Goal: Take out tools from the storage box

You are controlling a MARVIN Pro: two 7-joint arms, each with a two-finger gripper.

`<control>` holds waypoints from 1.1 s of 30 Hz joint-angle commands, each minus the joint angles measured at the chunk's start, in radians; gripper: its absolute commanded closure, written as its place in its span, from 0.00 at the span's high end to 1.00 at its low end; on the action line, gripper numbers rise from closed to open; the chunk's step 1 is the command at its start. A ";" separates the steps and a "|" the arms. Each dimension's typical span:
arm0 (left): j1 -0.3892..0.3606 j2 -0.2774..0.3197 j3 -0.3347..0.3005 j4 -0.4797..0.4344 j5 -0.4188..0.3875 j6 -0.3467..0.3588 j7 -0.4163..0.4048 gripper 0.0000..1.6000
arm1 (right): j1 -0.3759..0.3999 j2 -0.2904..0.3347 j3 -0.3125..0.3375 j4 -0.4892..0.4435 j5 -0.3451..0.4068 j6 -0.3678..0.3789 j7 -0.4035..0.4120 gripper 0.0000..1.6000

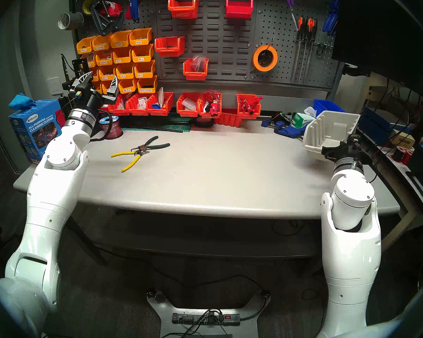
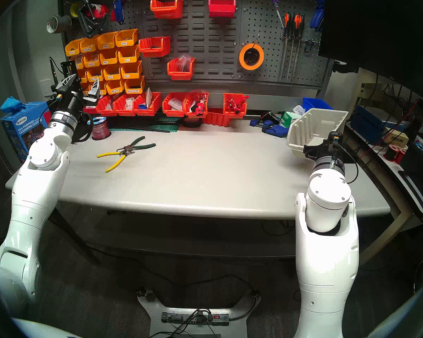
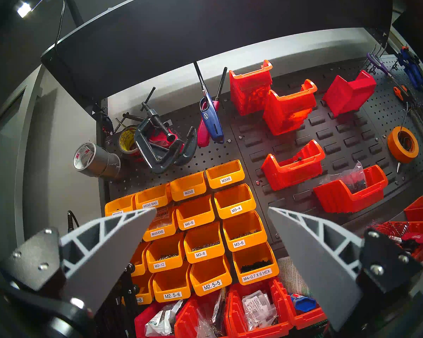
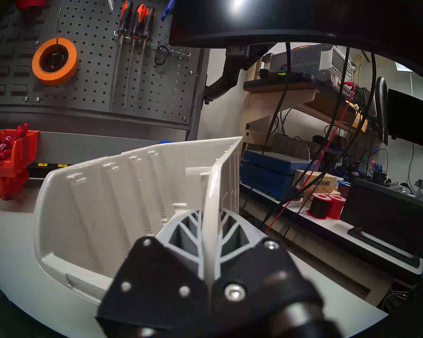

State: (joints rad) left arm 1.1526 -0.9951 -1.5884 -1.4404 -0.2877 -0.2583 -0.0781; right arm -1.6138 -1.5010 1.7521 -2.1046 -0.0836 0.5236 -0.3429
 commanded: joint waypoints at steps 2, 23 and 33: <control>-0.014 0.001 -0.001 -0.007 0.002 -0.004 0.001 1.00 | 0.031 0.002 -0.018 0.006 -0.008 0.017 -0.008 0.18; -0.014 0.002 0.000 -0.007 0.002 -0.004 0.002 1.00 | 0.094 0.006 -0.061 0.065 -0.027 0.013 -0.042 1.00; -0.014 0.002 0.000 -0.007 0.001 -0.004 0.002 1.00 | 0.136 0.029 -0.105 0.084 -0.050 -0.009 -0.044 1.00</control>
State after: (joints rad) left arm 1.1526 -0.9944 -1.5873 -1.4404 -0.2877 -0.2584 -0.0768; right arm -1.5263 -1.4937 1.6722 -2.0216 -0.1087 0.5370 -0.3840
